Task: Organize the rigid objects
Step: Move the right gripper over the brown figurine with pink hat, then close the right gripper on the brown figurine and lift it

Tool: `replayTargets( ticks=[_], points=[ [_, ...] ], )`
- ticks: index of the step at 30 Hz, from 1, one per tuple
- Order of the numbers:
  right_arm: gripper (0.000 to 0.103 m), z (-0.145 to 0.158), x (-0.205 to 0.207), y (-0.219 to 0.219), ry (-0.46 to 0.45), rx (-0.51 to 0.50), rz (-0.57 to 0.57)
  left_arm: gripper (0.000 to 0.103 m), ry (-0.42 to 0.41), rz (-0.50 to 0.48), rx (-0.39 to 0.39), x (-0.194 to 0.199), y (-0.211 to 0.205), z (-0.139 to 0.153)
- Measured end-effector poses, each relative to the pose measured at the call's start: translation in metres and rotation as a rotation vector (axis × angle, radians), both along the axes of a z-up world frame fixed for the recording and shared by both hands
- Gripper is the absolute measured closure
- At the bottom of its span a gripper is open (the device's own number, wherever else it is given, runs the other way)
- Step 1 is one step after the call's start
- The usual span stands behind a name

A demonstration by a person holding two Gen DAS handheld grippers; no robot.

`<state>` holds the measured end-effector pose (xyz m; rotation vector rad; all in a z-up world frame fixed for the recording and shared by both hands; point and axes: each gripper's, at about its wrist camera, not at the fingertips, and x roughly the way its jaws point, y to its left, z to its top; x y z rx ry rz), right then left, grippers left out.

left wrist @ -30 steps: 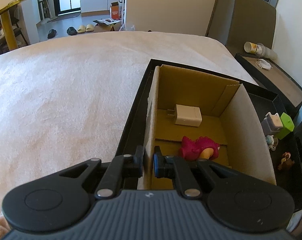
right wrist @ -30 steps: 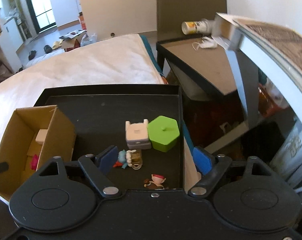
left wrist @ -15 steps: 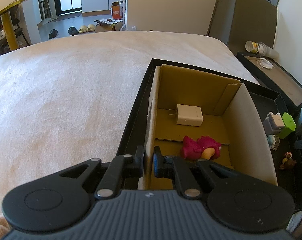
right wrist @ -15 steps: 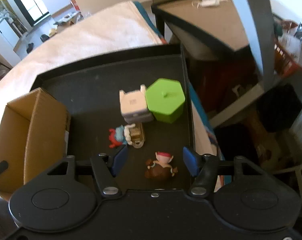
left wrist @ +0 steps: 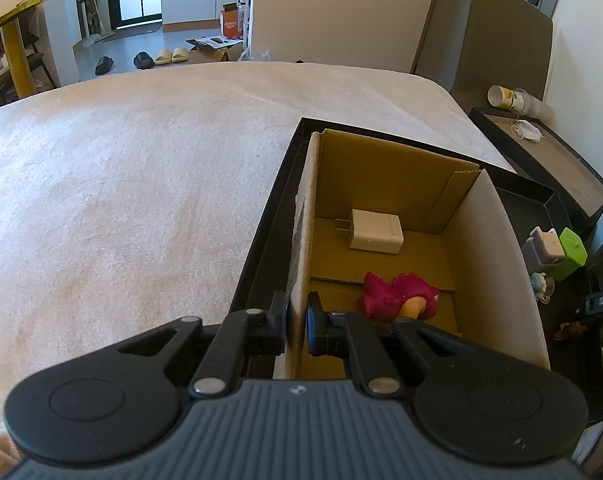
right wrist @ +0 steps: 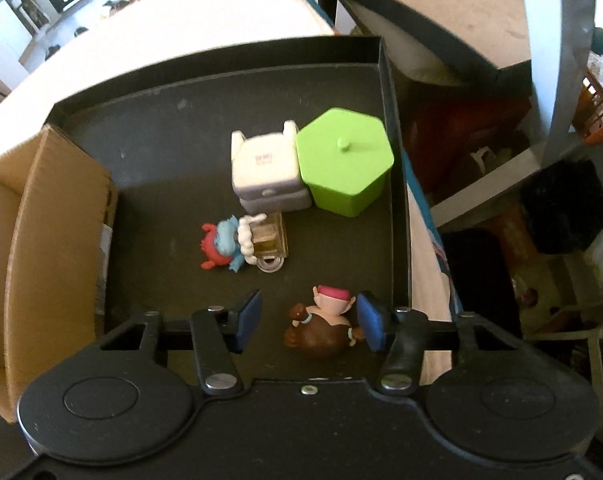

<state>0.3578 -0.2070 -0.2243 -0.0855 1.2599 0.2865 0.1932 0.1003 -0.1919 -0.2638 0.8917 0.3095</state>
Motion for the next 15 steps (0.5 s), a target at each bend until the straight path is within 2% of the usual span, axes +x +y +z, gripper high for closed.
replayTargets(
  ticks=[6, 15],
  points=[
    [0.066, -0.011, -0.003, 0.009, 0.016, -0.06, 0.042, 0.094, -0.002, 0.001, -0.005, 0.0, 0.0, 0.001],
    [0.067, 0.007, -0.013, 0.014, -0.05, -0.035, 0.087, 0.094, -0.005, 0.003, -0.012, 0.0, 0.001, 0.001]
  ],
)
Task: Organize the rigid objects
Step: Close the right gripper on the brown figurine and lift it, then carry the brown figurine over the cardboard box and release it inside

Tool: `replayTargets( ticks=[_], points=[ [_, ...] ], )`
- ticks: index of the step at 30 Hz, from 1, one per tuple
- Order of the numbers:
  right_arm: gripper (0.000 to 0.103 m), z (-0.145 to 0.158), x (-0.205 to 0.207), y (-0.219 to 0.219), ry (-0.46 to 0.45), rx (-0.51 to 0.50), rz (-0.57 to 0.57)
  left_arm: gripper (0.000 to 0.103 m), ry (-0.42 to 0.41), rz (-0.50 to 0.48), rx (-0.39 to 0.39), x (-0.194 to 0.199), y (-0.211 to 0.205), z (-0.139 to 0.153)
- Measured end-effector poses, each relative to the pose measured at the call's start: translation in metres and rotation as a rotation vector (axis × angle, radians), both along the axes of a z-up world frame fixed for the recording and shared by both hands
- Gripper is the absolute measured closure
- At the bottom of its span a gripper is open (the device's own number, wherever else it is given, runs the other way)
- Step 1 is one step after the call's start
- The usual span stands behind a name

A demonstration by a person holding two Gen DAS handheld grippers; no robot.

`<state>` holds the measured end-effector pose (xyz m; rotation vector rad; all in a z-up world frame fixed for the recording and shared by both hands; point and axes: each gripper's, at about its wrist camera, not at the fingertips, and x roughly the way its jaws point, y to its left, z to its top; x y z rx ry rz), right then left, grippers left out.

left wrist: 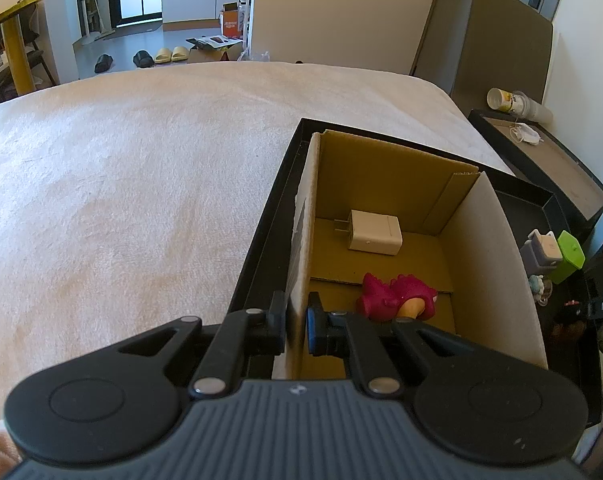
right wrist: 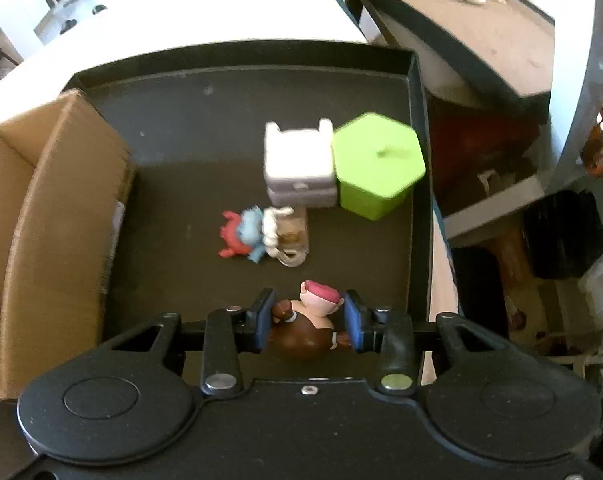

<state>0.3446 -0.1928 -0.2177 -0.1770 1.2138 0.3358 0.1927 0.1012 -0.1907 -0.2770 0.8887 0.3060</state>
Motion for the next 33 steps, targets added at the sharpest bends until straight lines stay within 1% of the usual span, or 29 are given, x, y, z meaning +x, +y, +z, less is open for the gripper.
replayTargets(
  ticks=[3, 10, 20, 33],
  points=[
    [0.067, 0.007, -0.002, 0.002, -0.007, 0.035, -0.001, 0.094, -0.002, -0.001, -0.002, -0.001, 0.0, 0.0],
    [0.067, 0.029, -0.007, 0.02, -0.063, 0.034, 0.033, 0.094, -0.005, -0.002, -0.009, -0.002, 0.001, 0.0],
    [0.067, 0.066, -0.013, 0.058, -0.136, 0.061, 0.105, 0.094, -0.011, -0.009, -0.022, -0.003, 0.003, 0.001],
    [0.067, 0.095, -0.019, 0.096, -0.19, 0.102, 0.168, 0.094, -0.015, -0.009, -0.029, -0.003, 0.004, 0.0]
  ],
)
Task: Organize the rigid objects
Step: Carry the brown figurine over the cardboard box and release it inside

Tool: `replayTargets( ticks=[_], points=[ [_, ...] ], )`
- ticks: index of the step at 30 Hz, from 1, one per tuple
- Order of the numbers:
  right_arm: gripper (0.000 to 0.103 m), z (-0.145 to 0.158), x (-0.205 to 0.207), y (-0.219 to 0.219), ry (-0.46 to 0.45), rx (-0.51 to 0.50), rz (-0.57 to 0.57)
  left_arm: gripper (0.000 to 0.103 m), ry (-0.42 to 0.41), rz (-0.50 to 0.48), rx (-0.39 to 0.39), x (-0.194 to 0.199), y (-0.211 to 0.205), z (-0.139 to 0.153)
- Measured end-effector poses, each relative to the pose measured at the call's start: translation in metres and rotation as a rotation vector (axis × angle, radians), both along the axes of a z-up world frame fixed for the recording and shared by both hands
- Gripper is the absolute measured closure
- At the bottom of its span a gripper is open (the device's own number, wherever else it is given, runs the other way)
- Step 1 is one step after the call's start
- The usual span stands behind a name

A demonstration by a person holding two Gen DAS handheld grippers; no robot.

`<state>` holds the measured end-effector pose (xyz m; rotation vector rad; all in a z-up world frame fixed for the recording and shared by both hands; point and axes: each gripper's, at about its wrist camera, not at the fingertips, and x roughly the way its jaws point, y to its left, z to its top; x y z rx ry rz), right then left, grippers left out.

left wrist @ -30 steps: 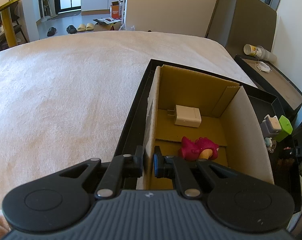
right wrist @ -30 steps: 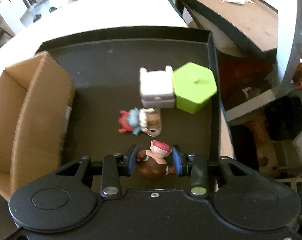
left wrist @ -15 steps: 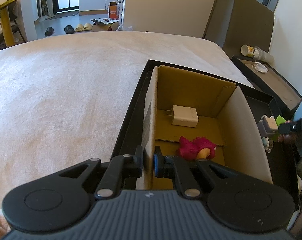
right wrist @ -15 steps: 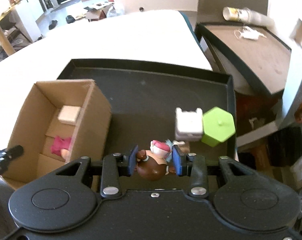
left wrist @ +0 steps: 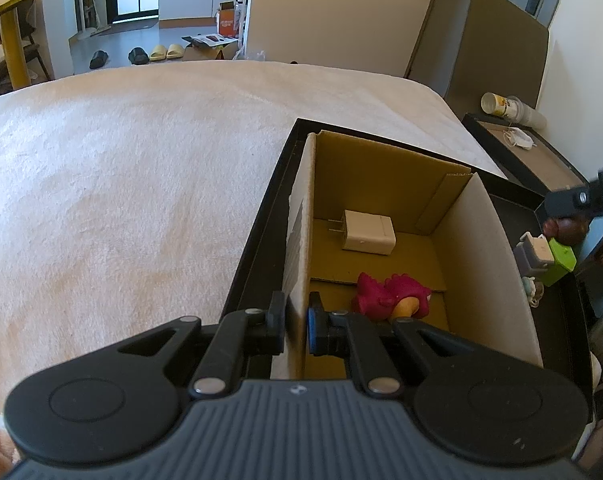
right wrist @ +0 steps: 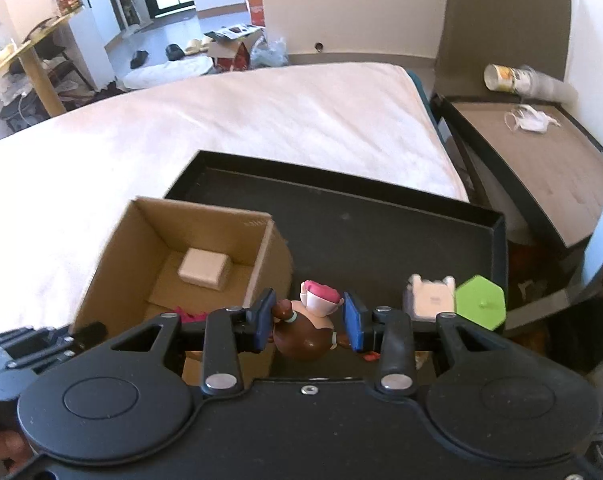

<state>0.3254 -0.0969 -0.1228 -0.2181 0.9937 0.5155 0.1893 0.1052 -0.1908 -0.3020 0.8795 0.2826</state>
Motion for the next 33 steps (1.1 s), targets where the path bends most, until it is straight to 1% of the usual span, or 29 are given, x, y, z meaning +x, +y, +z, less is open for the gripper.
replayTargets(
  ticks=[6, 11, 17, 22, 24, 28, 30, 31, 33],
  points=[
    [0.067, 0.007, -0.004, 0.016, -0.011, 0.022, 0.039, 0.093, -0.004, 0.0, -0.011, -0.001, 0.002, -0.001],
    [0.067, 0.004, -0.008, 0.03, -0.001, 0.026, 0.071, 0.093, -0.011, 0.001, -0.018, -0.002, 0.003, -0.001],
    [0.067, -0.007, -0.013, 0.051, 0.012, 0.006, 0.113, 0.093, -0.019, 0.003, -0.032, -0.004, 0.005, -0.001],
    [0.067, -0.022, -0.014, 0.065, 0.028, -0.025, 0.132, 0.092, -0.028, 0.006, -0.048, -0.005, 0.008, -0.002],
    [0.067, -0.029, -0.014, 0.07, 0.026, -0.049, 0.136, 0.092, -0.031, 0.004, -0.052, -0.005, 0.008, -0.002],
    [0.066, -0.037, -0.015, 0.072, 0.029, -0.061, 0.13, 0.092, -0.032, 0.001, -0.051, -0.005, 0.008, -0.002],
    [0.065, -0.039, -0.014, 0.072, 0.011, -0.064, 0.119, 0.092, -0.031, 0.0, -0.05, -0.005, 0.008, -0.002],
    [0.065, -0.037, -0.015, 0.072, -0.013, -0.059, 0.114, 0.092, -0.031, -0.001, -0.051, -0.005, 0.008, -0.002],
    [0.06, -0.031, -0.019, 0.07, -0.052, -0.054, 0.121, 0.092, -0.032, -0.002, -0.048, -0.005, 0.007, -0.002]
  ],
)
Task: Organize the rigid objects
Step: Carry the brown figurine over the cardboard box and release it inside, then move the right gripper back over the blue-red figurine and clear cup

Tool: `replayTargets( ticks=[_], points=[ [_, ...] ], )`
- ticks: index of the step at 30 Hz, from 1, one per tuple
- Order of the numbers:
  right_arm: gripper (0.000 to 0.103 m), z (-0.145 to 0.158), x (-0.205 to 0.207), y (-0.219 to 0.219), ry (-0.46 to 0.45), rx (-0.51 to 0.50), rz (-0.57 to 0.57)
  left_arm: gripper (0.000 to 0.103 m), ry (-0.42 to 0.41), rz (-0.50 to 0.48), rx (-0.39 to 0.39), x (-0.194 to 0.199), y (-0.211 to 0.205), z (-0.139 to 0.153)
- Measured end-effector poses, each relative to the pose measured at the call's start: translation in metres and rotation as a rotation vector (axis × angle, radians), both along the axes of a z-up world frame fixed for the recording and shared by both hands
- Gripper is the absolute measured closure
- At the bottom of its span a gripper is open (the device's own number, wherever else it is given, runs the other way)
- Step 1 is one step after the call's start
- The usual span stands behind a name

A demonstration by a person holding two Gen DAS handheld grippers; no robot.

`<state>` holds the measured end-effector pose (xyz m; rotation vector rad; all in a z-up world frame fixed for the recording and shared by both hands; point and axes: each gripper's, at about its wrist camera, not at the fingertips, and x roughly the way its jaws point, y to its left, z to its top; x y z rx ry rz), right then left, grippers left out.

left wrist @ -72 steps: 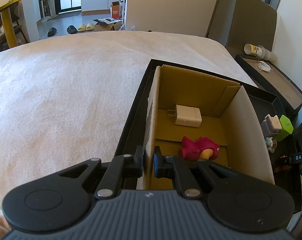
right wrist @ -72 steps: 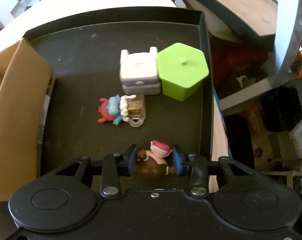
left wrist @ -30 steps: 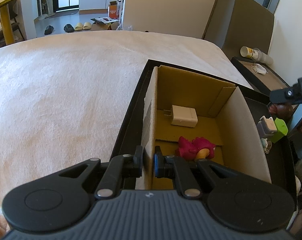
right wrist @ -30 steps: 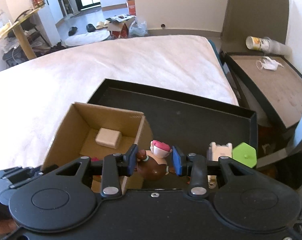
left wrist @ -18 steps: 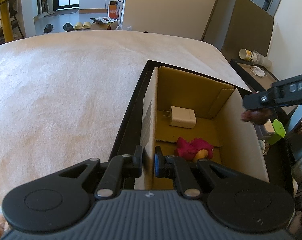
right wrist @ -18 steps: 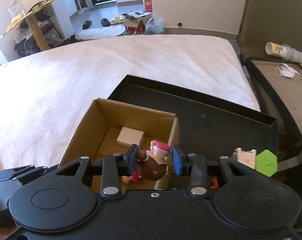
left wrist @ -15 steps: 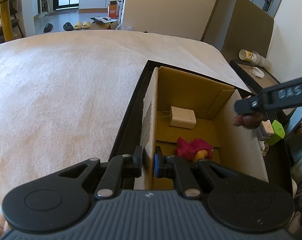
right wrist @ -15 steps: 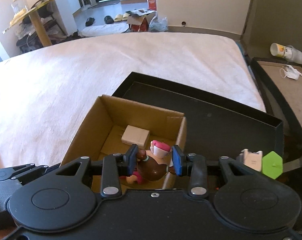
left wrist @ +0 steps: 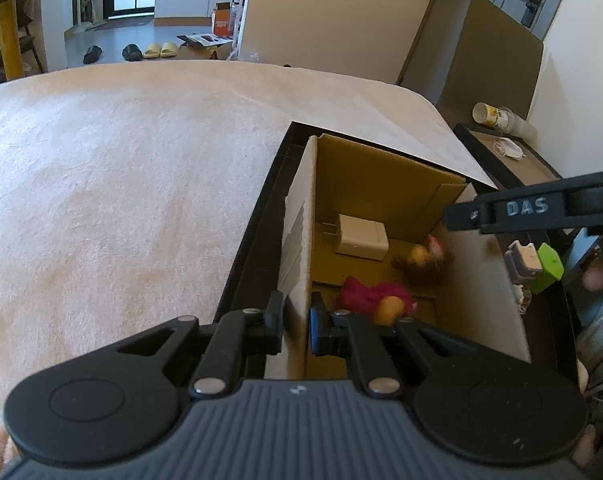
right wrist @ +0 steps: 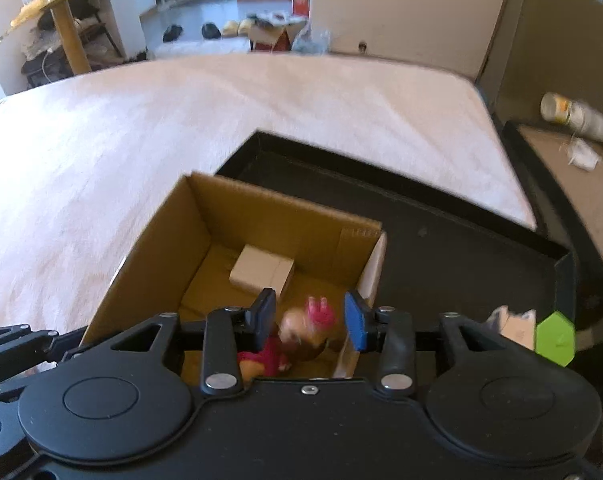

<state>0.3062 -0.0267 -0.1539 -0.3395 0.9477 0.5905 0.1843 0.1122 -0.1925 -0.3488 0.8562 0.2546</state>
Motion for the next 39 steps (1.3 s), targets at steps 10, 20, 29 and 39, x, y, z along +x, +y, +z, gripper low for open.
replayTargets(
  ticks=[10, 20, 29, 39],
  points=[
    [0.045, 0.026, -0.008, -0.025, -0.057, -0.005, 0.001, 0.092, 0.003, -0.002, 0.01, 0.002, -0.003, 0.001],
    [0.036, 0.027, 0.002, -0.066, -0.036, -0.004, -0.048, 0.092, 0.006, -0.005, 0.027, 0.002, -0.005, 0.001],
    [0.031, 0.025, 0.013, -0.104, -0.03, 0.008, -0.107, 0.092, 0.012, -0.004, 0.043, 0.003, -0.008, 0.001],
    [0.031, 0.006, 0.024, -0.13, -0.009, 0.017, -0.145, 0.093, 0.023, -0.005, 0.075, 0.005, -0.013, 0.002]
  ],
)
